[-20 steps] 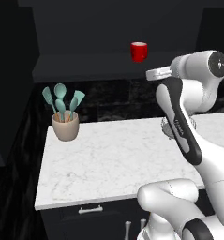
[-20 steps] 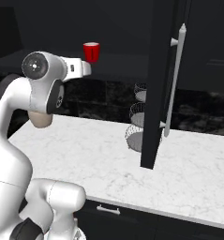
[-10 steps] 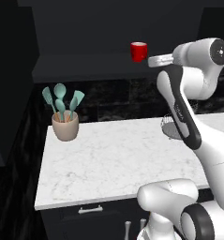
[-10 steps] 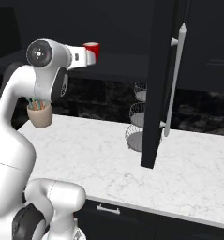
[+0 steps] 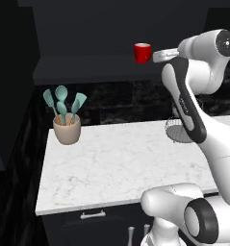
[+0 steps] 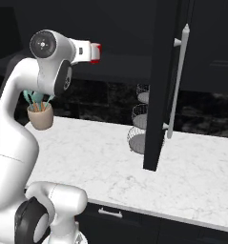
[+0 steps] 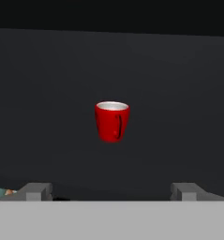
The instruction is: Gather all objects into one cabinet and sort the glasses and bowls to opposite sides.
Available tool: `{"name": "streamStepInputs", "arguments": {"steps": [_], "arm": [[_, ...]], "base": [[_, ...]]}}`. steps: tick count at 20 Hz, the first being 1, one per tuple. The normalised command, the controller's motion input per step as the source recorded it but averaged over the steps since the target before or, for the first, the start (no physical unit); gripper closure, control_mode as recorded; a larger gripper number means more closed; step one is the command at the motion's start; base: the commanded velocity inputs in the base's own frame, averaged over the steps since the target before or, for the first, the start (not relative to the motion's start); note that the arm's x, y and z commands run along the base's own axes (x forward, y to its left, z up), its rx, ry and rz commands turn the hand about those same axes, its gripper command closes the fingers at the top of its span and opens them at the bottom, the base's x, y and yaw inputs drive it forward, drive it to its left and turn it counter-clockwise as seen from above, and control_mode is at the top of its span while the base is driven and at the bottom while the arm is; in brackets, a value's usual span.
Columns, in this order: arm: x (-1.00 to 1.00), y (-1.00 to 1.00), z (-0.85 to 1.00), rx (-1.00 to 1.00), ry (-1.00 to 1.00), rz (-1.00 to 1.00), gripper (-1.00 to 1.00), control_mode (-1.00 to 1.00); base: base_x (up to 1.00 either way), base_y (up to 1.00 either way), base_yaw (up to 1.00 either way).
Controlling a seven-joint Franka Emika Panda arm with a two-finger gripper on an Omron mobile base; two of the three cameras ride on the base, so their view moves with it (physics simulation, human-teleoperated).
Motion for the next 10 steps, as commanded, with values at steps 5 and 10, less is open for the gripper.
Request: {"name": "streamStepInputs", "arguments": {"steps": [5, 10], "arm": [[0.12, 0.00, -0.17, 0.00, 0.00, 0.00, -1.00, -1.00], [0.27, 0.00, -0.14, 0.00, 0.00, 0.00, -1.00, -1.00]], "base": [[0.00, 0.00, 0.00], [0.00, 0.00, 0.00]]}}
